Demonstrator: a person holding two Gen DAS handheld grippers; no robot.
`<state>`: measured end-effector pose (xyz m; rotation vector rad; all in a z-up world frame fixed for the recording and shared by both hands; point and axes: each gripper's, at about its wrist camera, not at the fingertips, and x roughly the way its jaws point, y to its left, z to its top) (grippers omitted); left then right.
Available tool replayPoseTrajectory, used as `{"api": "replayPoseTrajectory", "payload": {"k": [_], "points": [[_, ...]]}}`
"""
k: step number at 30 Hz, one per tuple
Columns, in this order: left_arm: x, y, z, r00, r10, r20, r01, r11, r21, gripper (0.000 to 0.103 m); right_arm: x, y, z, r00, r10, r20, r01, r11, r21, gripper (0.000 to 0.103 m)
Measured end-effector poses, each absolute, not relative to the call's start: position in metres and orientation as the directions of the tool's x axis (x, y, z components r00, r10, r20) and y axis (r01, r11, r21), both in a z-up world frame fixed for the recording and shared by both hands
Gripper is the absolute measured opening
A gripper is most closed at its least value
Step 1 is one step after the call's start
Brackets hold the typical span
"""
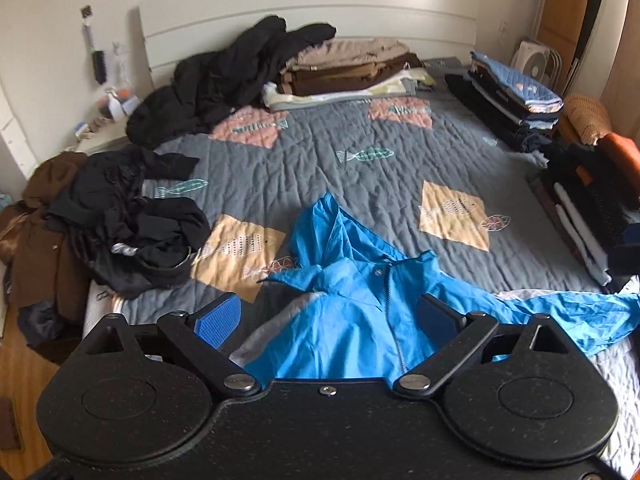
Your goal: Fold clothes
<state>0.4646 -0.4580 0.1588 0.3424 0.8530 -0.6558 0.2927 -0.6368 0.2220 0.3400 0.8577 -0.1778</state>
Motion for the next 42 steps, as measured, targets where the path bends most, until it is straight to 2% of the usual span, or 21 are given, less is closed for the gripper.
{"api": "replayPoseTrajectory", "payload": {"k": [10, 13, 17, 24, 30, 33, 36, 37, 38, 41, 42], "points": [[0.593, -0.524, 0.078, 0.406, -0.438, -0.802, 0.715, 0.699, -0.02, 0.093, 0.392, -0.665, 0.164, 0.609, -0.038, -0.792, 0.379, 0.891, 0.249, 0.08], [0.619, -0.553, 0.05, 0.386, -0.433, -0.815, 0.735, 0.678, -0.012, 0.079, 0.408, -0.674, 0.148, 0.597, -0.053, -0.801, 0.408, 0.879, 0.246, 0.08], [0.645, -0.594, 0.013, 0.336, -0.439, -0.834, 0.77, 0.637, -0.025, 0.071, 0.414, -0.683, 0.131, 0.585, -0.063, -0.808, 0.447, 0.857, 0.256, 0.08], [0.677, -0.654, -0.046, 0.319, -0.339, -0.885, 0.785, 0.617, 0.047, 0.073, 0.398, -0.689, 0.115, 0.564, -0.067, -0.823, 0.483, 0.835, 0.264, 0.08], [0.704, -0.684, -0.089, 0.333, -0.207, -0.92, 0.758, 0.639, 0.131, 0.072, 0.382, -0.694, 0.109, 0.558, -0.075, -0.827, 0.518, 0.81, 0.276, 0.08], [0.717, -0.689, -0.108, 0.306, -0.16, -0.938, 0.737, 0.664, 0.127, 0.067, 0.378, -0.696, 0.105, 0.554, -0.074, -0.829, 0.528, 0.801, 0.282, 0.08], [0.724, -0.688, -0.119, 0.276, -0.155, -0.948, 0.721, 0.686, 0.098, 0.049, 0.377, -0.697, 0.102, 0.554, -0.074, -0.829, 0.534, 0.796, 0.286, 0.08], [0.725, -0.687, -0.121, 0.267, -0.158, -0.951, 0.717, 0.692, 0.087, 0.037, 0.376, -0.697, 0.101, 0.555, -0.073, -0.829, 0.536, 0.794, 0.288, 0.08], [0.727, -0.684, -0.121, 0.26, -0.171, -0.95, 0.711, 0.7, 0.069, 0.03, 0.375, -0.697, 0.1, 0.556, -0.073, -0.828, 0.539, 0.79, 0.292, 0.08], [0.731, -0.672, -0.11, 0.245, -0.245, -0.938, 0.693, 0.721, -0.008, 0.012, 0.374, -0.697, 0.098, 0.552, -0.069, -0.831, 0.543, 0.785, 0.296, 0.08], [0.731, -0.665, -0.102, 0.237, -0.284, -0.929, 0.695, 0.718, -0.042, 0.01, 0.374, -0.697, 0.098, 0.551, -0.071, -0.832, 0.546, 0.784, 0.294, 0.08]]}}
